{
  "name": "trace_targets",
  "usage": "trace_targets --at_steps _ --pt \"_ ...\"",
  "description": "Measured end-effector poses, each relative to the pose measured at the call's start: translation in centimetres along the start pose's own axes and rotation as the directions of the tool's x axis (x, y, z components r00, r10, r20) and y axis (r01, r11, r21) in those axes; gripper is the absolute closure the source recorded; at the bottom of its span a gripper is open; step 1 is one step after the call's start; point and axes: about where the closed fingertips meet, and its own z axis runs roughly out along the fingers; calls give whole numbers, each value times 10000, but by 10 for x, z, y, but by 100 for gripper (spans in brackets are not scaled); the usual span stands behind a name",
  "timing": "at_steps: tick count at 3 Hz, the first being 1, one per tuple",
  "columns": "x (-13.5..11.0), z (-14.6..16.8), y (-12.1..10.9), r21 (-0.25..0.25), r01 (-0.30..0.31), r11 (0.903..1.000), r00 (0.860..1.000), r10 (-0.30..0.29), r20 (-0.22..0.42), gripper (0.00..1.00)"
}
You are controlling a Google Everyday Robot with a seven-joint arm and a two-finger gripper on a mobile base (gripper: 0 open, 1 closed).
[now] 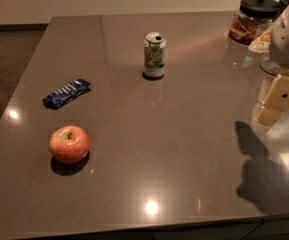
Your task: Knock 7up can over
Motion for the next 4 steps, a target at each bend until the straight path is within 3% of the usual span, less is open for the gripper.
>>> trace_targets --at_steps 1,2,3,4 --pt "-1 1 -2 -8 3 10000 10000 -3 26 0" --pt "-19 18 -26 -159 -56 9999 9993 62 378 0" --pt "-32 44 -47 -500 -328 9982 9968 363 707 0" --pt "-63 79 -77 -734 -1040 9919 9834 1136 1416 0"
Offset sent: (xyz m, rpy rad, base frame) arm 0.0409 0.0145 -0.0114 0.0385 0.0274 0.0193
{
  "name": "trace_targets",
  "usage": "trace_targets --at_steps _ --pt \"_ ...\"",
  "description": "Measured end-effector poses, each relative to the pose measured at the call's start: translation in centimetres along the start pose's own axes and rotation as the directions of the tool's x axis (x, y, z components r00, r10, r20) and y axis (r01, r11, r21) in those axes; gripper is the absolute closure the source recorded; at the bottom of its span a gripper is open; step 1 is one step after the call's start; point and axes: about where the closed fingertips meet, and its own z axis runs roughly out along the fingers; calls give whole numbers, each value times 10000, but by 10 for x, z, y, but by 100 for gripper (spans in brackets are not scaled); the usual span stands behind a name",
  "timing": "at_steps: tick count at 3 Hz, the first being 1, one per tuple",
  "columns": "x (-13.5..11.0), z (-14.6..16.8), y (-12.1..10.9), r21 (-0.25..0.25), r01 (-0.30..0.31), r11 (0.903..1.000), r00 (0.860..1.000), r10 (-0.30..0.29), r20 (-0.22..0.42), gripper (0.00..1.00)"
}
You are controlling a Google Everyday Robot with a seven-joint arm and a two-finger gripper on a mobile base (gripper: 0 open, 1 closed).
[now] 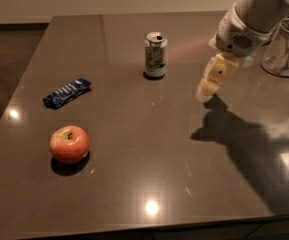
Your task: Knock 7up can over
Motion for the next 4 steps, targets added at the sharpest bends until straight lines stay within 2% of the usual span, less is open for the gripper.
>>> trace_targets --at_steps 1,2,3,4 --pt "-32 30 -30 173 -680 9975 9953 666 702 0" --pt "-74 59 -61 304 -1464 9888 9739 1386 1800 0" --pt "-97 71 -77 220 -1859 9823 9527 1747 2488 0" --pt "-137 89 -88 -171 -2108 9774 9195 2042 3359 0"
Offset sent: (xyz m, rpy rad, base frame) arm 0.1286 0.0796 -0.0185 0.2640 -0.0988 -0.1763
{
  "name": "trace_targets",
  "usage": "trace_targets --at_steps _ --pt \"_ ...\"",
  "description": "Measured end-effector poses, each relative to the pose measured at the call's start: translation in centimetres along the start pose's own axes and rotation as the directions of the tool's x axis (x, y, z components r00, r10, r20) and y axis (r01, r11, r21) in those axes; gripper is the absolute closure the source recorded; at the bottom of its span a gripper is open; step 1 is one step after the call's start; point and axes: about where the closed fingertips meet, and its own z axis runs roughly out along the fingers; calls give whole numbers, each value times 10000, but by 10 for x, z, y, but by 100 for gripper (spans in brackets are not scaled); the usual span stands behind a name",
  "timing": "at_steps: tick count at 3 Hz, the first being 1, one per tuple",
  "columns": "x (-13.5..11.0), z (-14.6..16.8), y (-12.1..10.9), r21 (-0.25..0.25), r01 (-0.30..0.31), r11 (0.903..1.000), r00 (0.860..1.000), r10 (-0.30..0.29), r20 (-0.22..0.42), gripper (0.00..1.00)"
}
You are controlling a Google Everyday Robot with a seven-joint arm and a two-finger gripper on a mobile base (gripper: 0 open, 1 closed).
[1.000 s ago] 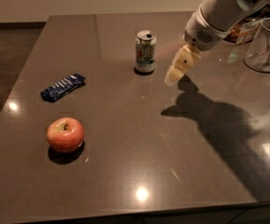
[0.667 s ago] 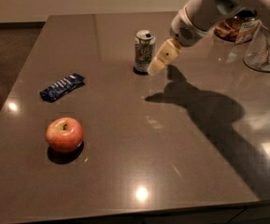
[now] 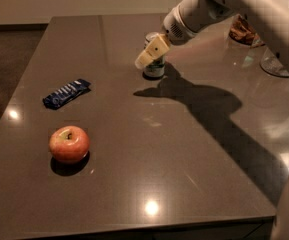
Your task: Knock 7up can over
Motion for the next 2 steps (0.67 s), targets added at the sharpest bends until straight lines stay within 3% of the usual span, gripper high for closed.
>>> trace_targets --at_steps 1,2 --pt "-13 13 -1 -96 -112 9999 9993 115 345 0" --pt "-15 20 -7 -138 -264 9996 9983 271 507 26"
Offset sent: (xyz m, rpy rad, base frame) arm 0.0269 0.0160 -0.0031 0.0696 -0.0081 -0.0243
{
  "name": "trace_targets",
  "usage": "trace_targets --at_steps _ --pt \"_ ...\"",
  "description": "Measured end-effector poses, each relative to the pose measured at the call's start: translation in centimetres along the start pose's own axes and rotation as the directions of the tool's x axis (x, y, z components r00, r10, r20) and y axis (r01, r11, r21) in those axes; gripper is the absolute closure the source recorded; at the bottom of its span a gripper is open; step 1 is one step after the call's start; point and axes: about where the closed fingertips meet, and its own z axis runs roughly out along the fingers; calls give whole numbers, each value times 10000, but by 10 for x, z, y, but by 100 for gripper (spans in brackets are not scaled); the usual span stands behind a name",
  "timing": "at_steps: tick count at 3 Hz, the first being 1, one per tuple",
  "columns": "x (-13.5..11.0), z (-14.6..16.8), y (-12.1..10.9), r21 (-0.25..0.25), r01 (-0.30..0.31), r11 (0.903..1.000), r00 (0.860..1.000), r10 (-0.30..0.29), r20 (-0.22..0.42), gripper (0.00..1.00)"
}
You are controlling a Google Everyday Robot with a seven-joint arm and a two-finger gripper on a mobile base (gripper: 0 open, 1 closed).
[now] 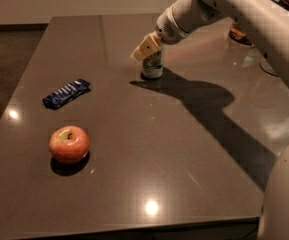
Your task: Knock 7up can over
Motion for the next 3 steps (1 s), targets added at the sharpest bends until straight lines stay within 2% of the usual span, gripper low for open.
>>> trace_targets --at_steps 1,2,3 --pt "1 -2 -3 -48 -54 10000 9999 54 135 49" --pt "-3 -18 0 -55 275 9996 9996 -275 -55 72" --pt "-3 -41 6 -26 859 9963 9918 -858 -945 95"
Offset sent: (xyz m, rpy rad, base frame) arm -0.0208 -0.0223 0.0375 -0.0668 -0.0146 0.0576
